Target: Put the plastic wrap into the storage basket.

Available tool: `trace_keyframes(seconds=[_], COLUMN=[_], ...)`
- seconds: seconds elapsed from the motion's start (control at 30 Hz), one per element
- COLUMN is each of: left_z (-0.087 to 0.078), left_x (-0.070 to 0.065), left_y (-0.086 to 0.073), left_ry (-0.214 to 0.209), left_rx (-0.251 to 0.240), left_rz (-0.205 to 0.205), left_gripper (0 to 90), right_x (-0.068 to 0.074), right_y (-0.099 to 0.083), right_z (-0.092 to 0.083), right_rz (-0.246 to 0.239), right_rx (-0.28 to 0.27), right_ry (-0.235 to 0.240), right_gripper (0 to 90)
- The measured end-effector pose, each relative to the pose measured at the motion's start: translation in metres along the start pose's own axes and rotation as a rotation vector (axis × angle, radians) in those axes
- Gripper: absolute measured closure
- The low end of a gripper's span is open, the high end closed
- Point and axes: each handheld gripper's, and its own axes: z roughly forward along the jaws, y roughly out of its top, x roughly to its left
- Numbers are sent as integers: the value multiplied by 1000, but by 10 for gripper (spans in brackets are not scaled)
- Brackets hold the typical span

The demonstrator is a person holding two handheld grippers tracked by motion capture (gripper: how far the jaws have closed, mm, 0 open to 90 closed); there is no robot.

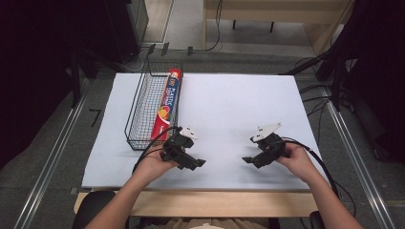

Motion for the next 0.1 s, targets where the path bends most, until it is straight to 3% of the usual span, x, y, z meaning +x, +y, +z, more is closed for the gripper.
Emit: trace_keyframes(seconds=[0.1], left_z=[8], left_x=[0], left_y=[-3], left_ry=[-8], left_rx=[15], left_rz=[38], left_gripper=[167], right_x=[0], right_y=[0], right_z=[1], right_rz=[-3], right_rx=[8], right_ry=[-1], right_gripper=[190])
